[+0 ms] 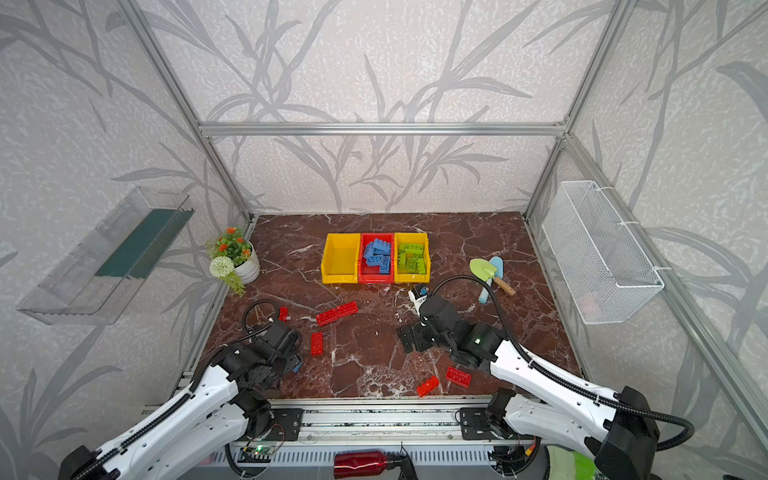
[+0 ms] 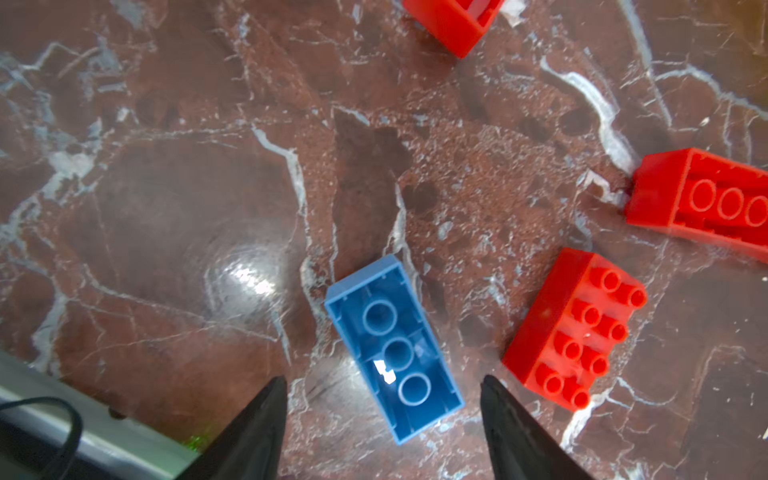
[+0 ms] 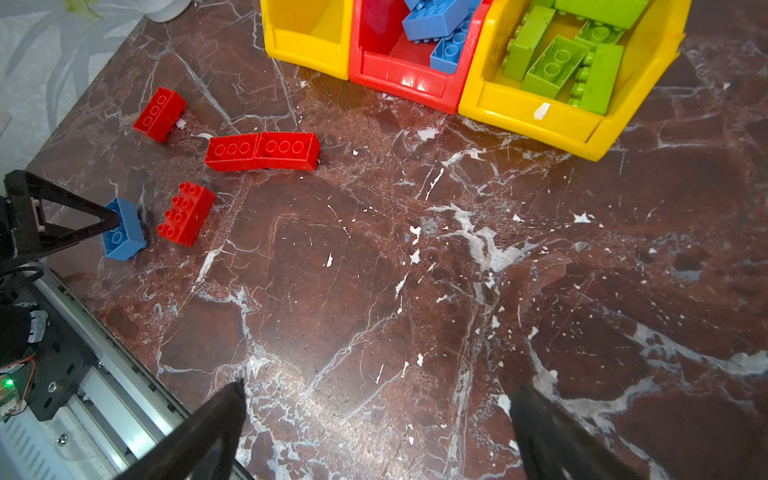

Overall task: Sort the legos into containers by color
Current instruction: 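Carry the blue brick with the left gripper into the red bin and release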

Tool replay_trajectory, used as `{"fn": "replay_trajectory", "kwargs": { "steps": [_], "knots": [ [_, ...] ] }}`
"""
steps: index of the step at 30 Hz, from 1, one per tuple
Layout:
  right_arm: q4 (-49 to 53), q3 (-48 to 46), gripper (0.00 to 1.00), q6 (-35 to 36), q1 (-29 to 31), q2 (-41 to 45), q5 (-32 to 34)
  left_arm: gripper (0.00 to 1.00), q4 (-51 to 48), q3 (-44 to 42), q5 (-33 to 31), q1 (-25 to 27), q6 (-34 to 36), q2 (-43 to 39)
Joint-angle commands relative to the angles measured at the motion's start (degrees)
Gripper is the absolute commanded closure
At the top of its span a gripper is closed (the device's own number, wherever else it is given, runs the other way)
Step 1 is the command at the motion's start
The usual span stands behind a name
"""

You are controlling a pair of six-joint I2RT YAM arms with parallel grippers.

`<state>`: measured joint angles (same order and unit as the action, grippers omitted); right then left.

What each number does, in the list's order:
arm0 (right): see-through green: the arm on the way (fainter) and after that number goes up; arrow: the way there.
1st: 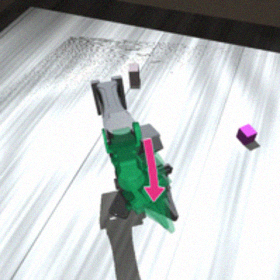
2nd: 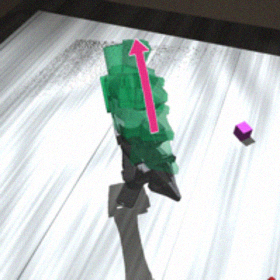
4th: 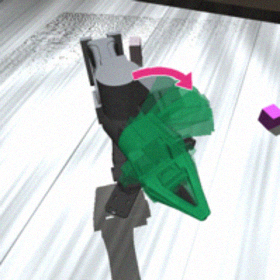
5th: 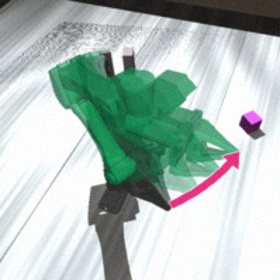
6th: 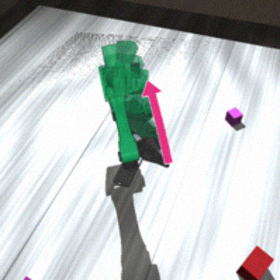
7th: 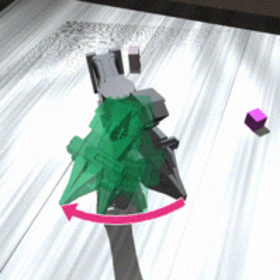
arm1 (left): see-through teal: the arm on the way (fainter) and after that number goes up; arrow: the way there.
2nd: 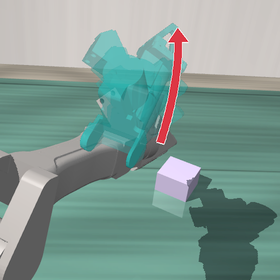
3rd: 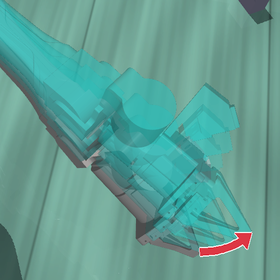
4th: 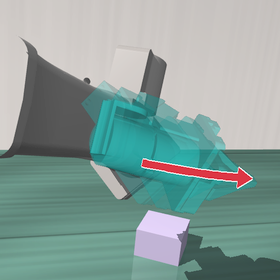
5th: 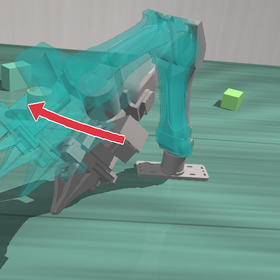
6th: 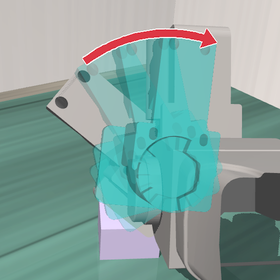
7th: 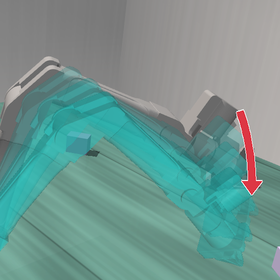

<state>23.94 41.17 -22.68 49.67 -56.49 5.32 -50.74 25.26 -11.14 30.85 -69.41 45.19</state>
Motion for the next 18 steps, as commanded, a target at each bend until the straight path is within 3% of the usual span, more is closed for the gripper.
{"fn": "replay_trajectory", "kwargs": {
  "steps": [1,8,13,18],
  "knots": [
    [1.02,-0.60,0.01,-0.17,0.34,1.51,1.60,0.26,2.63,1.29,-1.98,-0.54,-0.09,3.59],
    [0.76,-1.48,0.01,-0.13,0.34,1.47,2.04,0.32,6.60,0.42,-2.26,-3.08,2.88,11.34],
    [0.76,-1.68,0.01,0.65,0.34,1.30,3.18,0.56,7.58,0.56,-1.67,-4.60,4.69,13.04],
    [-0.15,-1.55,0.01,1.06,0.20,0.70,3.47,0.65,6.87,3.16,-1.65,-5.28,6.81,15.89]
  ]
}}
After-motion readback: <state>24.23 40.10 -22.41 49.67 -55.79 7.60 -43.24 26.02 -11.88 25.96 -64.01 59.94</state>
